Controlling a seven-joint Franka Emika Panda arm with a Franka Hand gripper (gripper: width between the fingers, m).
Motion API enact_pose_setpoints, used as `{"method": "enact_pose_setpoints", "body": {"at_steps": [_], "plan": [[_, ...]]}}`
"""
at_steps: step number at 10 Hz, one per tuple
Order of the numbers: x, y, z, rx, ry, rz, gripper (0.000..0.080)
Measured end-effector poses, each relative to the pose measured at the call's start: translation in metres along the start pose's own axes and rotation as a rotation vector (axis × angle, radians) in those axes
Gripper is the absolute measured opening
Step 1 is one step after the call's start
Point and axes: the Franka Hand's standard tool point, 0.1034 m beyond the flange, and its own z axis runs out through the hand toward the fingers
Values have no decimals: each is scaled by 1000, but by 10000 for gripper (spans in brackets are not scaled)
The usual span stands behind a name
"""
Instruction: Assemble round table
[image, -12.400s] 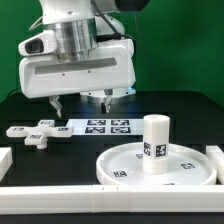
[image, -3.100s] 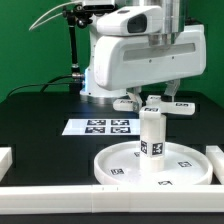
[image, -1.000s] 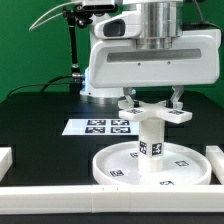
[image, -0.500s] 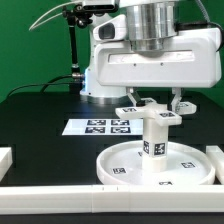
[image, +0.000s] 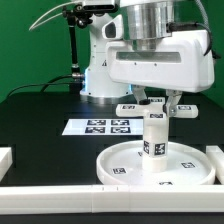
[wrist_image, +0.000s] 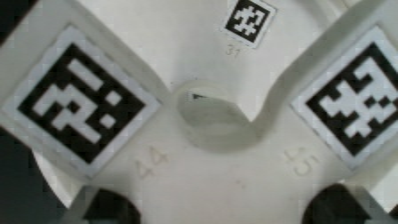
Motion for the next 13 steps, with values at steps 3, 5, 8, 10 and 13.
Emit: {"method": "enact_pose_setpoints", "body": {"at_steps": [3, 5, 8, 10, 13], "plan": [[1, 0, 0, 7, -2, 299, 448], [2, 0, 0, 15, -5, 437, 448], [-1, -2, 0, 21, -18, 535, 519], [-2, -3, 0, 21, -18, 523, 642], [-1, -11, -22, 22, -37, 373, 648]]}}
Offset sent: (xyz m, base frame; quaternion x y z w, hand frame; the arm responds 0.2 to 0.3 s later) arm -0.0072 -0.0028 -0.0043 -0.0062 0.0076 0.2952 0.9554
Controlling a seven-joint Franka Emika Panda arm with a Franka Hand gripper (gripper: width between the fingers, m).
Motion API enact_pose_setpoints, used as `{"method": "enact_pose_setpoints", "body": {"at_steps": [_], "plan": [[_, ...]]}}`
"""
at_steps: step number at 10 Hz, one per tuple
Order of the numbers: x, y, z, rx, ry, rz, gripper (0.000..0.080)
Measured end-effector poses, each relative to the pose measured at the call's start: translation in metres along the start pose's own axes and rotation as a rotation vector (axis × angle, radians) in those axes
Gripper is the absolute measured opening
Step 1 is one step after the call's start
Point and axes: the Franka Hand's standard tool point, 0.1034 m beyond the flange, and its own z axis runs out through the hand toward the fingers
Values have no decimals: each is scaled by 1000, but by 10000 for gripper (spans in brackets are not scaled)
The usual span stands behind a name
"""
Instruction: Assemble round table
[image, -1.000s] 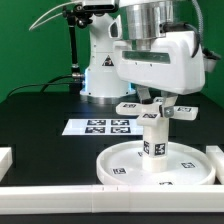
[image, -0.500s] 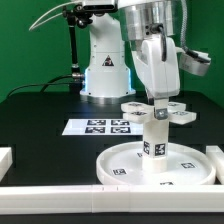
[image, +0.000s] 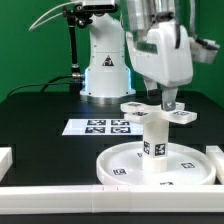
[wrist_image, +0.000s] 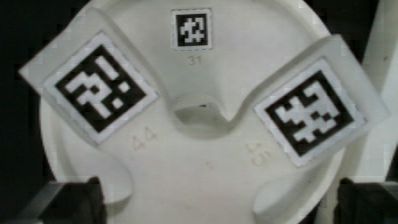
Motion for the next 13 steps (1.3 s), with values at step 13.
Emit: {"method": "enact_pose_setpoints", "body": {"at_steps": [13], "plan": [[-8, -10, -3, -65, 34, -1262, 649]]}}
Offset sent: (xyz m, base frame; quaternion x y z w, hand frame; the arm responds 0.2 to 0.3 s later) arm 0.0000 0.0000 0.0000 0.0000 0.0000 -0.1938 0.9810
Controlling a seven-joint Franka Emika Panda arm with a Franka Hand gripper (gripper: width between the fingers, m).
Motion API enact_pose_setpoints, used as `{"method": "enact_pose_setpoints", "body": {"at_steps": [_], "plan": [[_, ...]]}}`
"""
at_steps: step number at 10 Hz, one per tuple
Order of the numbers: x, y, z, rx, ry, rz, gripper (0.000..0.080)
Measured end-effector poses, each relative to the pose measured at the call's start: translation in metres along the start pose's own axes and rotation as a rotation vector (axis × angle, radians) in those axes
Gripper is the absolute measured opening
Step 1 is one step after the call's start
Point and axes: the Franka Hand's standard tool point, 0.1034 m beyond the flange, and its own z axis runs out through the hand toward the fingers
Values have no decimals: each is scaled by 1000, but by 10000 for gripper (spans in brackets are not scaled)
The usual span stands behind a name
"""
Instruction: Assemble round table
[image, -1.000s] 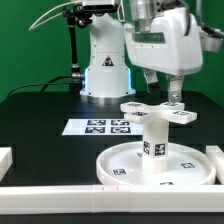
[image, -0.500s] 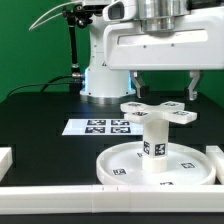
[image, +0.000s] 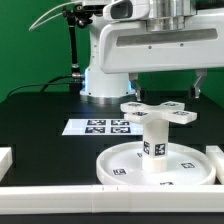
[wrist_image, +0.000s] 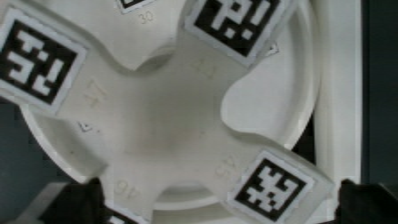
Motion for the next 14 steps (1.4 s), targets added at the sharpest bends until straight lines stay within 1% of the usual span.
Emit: {"method": "enact_pose_setpoints", "body": {"at_steps": [2, 3, 6, 8, 10, 11, 12, 13, 14], "plan": [[0, 1, 0, 0, 0, -157, 649], [0, 2, 1, -12, -16, -309, 649], [1, 0, 4, -16, -44, -634, 649], [1, 2, 4, -14, -45, -772, 649], [1, 3, 4, -13, -46, -853, 649], [2, 4, 4, -24, -51, -1018, 649], [1, 2, 5, -29, -54, -1144, 649], [-1, -2, 6, -27, -58, -1191, 649], [-1, -3, 5, -41, -70, -1324, 649]]}}
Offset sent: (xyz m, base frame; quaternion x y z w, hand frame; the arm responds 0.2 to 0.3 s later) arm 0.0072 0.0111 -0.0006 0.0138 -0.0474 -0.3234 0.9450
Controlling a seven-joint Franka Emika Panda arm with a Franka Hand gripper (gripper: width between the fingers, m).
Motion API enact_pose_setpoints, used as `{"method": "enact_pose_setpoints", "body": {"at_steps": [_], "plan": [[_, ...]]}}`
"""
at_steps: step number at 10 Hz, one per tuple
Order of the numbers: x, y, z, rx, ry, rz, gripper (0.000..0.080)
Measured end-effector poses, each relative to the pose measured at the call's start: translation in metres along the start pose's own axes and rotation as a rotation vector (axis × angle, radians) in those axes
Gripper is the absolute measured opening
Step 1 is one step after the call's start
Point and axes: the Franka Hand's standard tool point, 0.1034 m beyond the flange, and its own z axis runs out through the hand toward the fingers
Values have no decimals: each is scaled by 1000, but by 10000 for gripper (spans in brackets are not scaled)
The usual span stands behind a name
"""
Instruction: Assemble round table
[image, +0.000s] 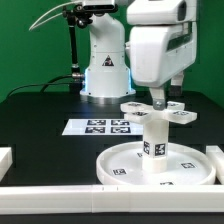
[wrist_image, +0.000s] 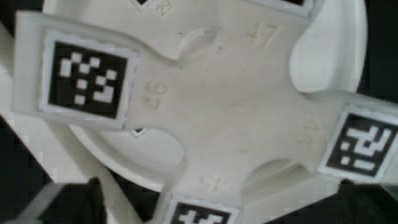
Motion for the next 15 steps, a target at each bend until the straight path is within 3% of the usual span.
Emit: {"method": "enact_pose_setpoints", "body": {"at_steps": [6, 8, 15], "plan": [[-9, 4, 1, -19, -33, -375, 649], [-14, 5, 3, -15, -44, -507, 649], [-27, -6, 15, 8, -55, -390, 649]]}}
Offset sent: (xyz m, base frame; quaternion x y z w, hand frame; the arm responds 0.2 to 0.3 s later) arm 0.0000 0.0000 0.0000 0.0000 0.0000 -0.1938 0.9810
